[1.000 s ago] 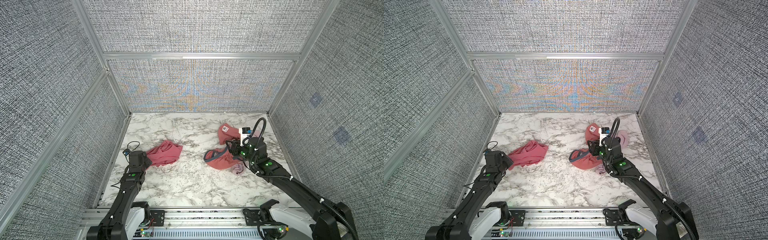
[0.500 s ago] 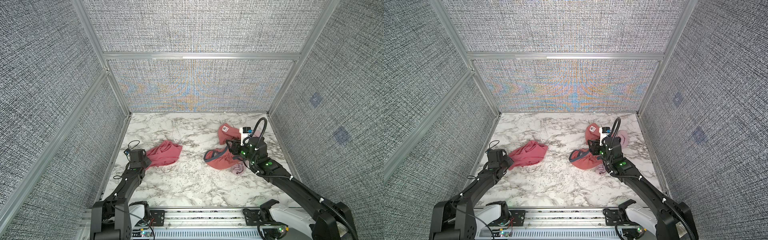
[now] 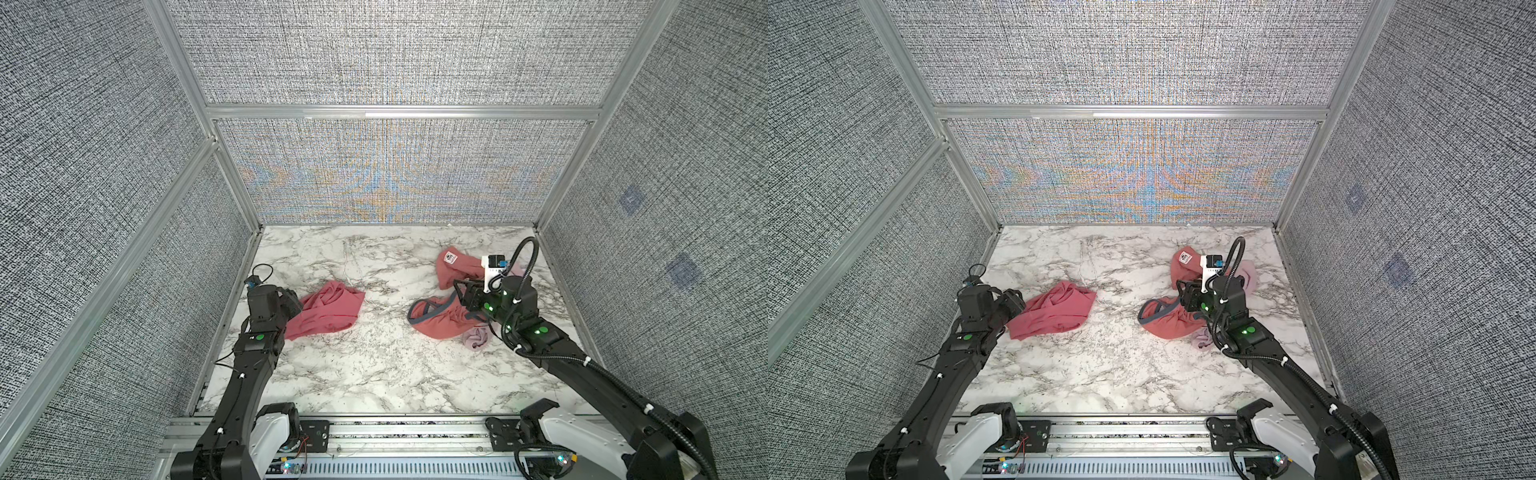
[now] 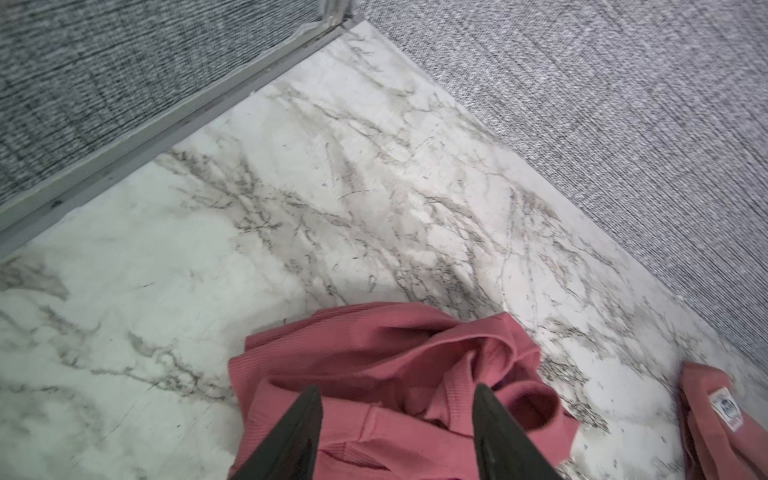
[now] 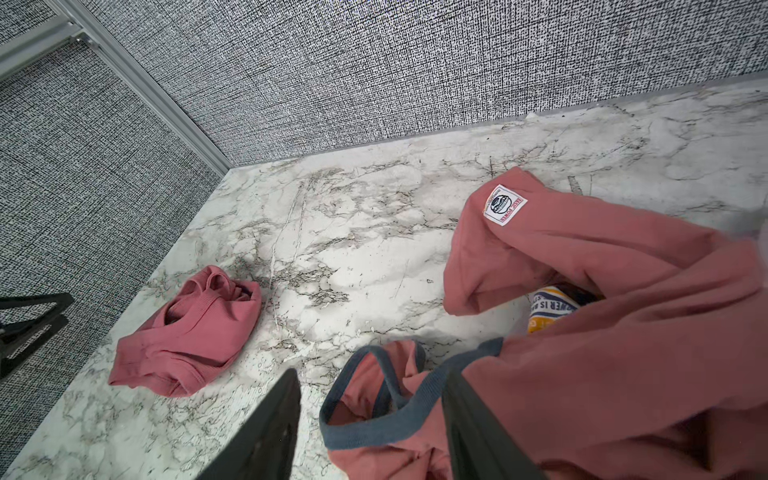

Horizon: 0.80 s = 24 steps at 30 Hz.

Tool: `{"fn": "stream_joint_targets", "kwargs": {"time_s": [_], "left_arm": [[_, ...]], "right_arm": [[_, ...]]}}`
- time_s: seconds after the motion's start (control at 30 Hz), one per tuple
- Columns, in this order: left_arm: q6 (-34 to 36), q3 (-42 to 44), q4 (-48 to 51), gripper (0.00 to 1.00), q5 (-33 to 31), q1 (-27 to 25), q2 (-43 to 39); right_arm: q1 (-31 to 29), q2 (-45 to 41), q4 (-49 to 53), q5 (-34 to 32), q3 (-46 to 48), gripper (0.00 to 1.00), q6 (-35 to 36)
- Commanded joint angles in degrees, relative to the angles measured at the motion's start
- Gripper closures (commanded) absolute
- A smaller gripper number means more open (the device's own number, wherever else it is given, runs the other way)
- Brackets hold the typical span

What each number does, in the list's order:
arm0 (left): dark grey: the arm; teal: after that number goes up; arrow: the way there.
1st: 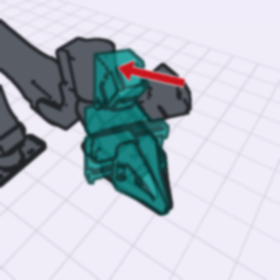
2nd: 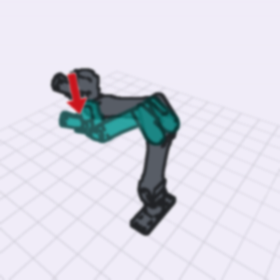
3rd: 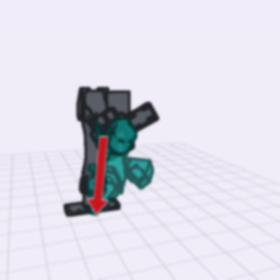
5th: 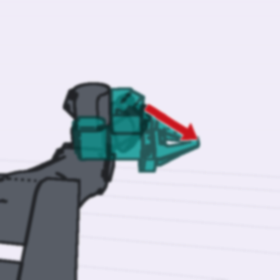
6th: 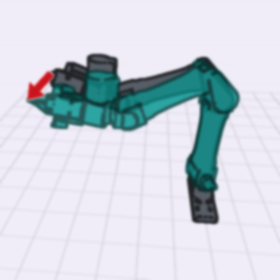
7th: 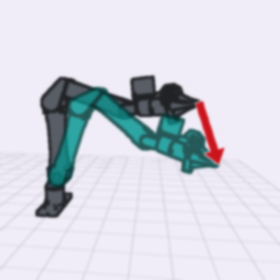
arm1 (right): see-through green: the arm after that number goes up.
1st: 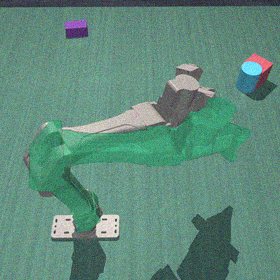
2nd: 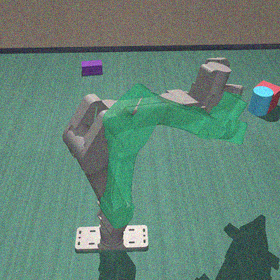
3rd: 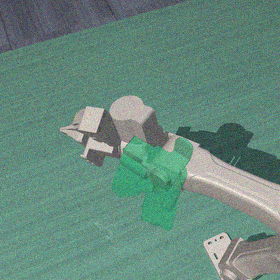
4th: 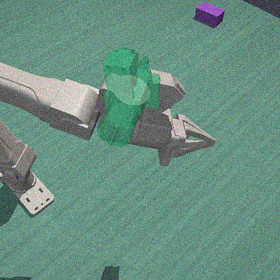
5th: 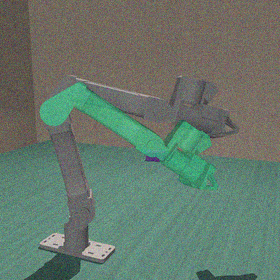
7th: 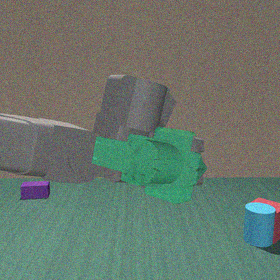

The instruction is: Pick out a specific cloth from the pile

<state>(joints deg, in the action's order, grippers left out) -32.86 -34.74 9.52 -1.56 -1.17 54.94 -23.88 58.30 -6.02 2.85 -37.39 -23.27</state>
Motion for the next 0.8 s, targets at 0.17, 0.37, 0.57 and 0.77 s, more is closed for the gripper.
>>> {"fn": "stream_joint_targets", "kwargs": {"time_s": [0.17, 0.37, 0.57, 0.77], "left_arm": [[7.44, -8.5, 1.27, 0.4, -5.7, -17.92, 9.65], [14.4, -17.4, 1.99, 0.42, -10.51, -28.87, 23.57], [17.1, -26.79, 5.89, 0.42, -13.63, -34.04, 37.42], [16.54, -30.48, 8.21, 0.42, -20.93, -36.71, 44.78]], "right_arm": [[0.08, -2.1, 2.91, -1.13, 0.79, 0.44, -0.26], [0.05, -5.11, 4.35, -2.52, 2.44, 0.43, -0.83], [0.15, -6.64, 6.22, -3.29, 2.64, 0.43, -0.68], [0.15, -9.06, 7.06, -4.16, 3.54, 0.43, -0.46]]}}
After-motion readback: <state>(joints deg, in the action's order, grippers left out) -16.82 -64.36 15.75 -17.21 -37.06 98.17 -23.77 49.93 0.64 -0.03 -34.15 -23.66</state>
